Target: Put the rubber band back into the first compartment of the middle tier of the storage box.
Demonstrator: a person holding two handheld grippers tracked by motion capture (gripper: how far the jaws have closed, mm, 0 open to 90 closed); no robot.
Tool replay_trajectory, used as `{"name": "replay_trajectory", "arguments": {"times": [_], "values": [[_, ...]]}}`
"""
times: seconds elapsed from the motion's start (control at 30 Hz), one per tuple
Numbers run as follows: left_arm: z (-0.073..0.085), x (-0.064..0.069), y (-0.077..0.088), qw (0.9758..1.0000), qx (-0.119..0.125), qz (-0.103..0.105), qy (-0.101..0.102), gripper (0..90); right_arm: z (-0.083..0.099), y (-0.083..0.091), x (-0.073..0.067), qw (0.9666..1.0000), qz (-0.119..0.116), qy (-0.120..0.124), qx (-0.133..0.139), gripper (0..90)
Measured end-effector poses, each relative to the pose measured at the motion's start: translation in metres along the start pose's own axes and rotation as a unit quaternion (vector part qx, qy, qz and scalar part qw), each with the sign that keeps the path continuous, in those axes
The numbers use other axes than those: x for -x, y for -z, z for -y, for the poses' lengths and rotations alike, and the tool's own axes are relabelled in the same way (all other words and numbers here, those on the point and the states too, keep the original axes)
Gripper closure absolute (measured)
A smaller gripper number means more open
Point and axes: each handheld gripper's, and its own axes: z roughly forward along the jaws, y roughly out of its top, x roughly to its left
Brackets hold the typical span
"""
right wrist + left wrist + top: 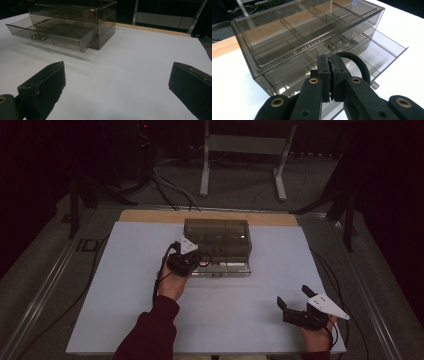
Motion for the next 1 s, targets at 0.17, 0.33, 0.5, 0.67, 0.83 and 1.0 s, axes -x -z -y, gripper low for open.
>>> {"name": "replay_trajectory", "arguments": {"times": [0.17,0.33,0.5,0.67,0.83,1.0], "values": [[0.001,-0.003,0.0,1.0,-0.002,-0.004,0.001,88.3,0.0,0.0,0.0,1.0,0.0,0.0,0.0,1.6],[0.002,-0.006,-0.001,1.0,-0.003,-0.006,0.003,88.3,0.0,0.0,0.0,1.0,0.0,0.0,0.0,1.6],[0.003,-0.008,-0.001,0.9999,-0.003,-0.009,0.004,88.3,0.0,0.0,0.0,1.0,0.001,0.0,0.0,1.6],[0.004,-0.01,-0.002,0.9999,-0.003,-0.01,0.005,88.3,0.0,0.0,0.0,1.0,0.001,0.0,0.001,1.6],[0.005,-0.011,-0.002,0.9999,-0.004,-0.012,0.005,88.2,0.0,0.0,0.001,1.0,0.001,0.001,0.001,1.6],[0.006,-0.012,-0.005,0.9999,-0.008,-0.014,0.001,88.3,0.0,0.0,0.001,1.0,0.001,0.001,0.001,1.5]]}}
